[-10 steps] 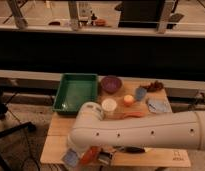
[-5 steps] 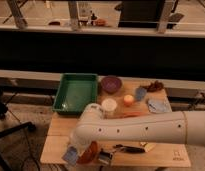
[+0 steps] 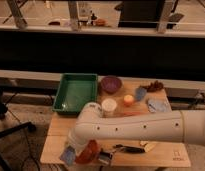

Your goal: Wipe red bowl with sponge

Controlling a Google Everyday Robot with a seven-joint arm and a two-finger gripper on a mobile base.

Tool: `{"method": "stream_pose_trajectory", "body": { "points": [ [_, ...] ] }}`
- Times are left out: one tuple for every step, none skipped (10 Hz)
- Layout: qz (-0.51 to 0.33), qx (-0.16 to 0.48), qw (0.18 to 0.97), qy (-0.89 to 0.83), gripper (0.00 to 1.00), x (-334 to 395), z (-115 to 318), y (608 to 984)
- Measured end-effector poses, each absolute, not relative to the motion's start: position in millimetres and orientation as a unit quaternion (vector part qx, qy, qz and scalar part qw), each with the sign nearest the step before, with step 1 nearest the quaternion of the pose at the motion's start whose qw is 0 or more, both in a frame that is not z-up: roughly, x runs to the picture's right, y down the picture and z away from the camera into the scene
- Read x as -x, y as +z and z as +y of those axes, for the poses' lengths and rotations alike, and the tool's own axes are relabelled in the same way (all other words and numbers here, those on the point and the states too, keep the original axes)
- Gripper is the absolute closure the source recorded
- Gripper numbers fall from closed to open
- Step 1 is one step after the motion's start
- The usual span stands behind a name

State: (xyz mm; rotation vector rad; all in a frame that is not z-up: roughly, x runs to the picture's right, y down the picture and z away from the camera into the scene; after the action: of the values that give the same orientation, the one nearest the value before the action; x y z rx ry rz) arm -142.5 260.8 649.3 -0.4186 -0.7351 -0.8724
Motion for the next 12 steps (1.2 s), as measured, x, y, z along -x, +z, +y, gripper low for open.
{"method": "stream_pose_trajectory", "body": {
  "points": [
    [-0.347, 0.196, 0.82, -0.41, 1.0, 143.1, 260.9, 645.8],
    [-0.353, 0.201, 0.818, -0.408, 1.0, 139.3, 267.6, 630.9],
    [-0.354, 0.204, 0.818, -0.405, 1.0, 136.0, 270.2, 629.7],
    [-0.355, 0.208, 0.818, -0.401, 1.0, 132.3, 273.9, 628.8],
    [-0.356, 0.214, 0.818, -0.397, 1.0, 129.2, 277.1, 629.6],
    [-0.357, 0.219, 0.818, -0.395, 1.0, 126.7, 280.3, 631.2],
    [-0.355, 0.225, 0.818, -0.392, 1.0, 122.4, 283.5, 633.9],
    [-0.352, 0.23, 0.82, -0.388, 1.0, 117.7, 285.6, 636.7],
    [-0.348, 0.234, 0.823, -0.383, 1.0, 112.6, 287.2, 639.3],
    [-0.344, 0.235, 0.826, -0.38, 1.0, 109.0, 287.2, 640.5],
    [-0.337, 0.235, 0.83, -0.378, 1.0, 104.1, 286.3, 641.7],
    [-0.331, 0.234, 0.833, -0.376, 1.0, 100.5, 285.2, 642.6]
  ]
}}
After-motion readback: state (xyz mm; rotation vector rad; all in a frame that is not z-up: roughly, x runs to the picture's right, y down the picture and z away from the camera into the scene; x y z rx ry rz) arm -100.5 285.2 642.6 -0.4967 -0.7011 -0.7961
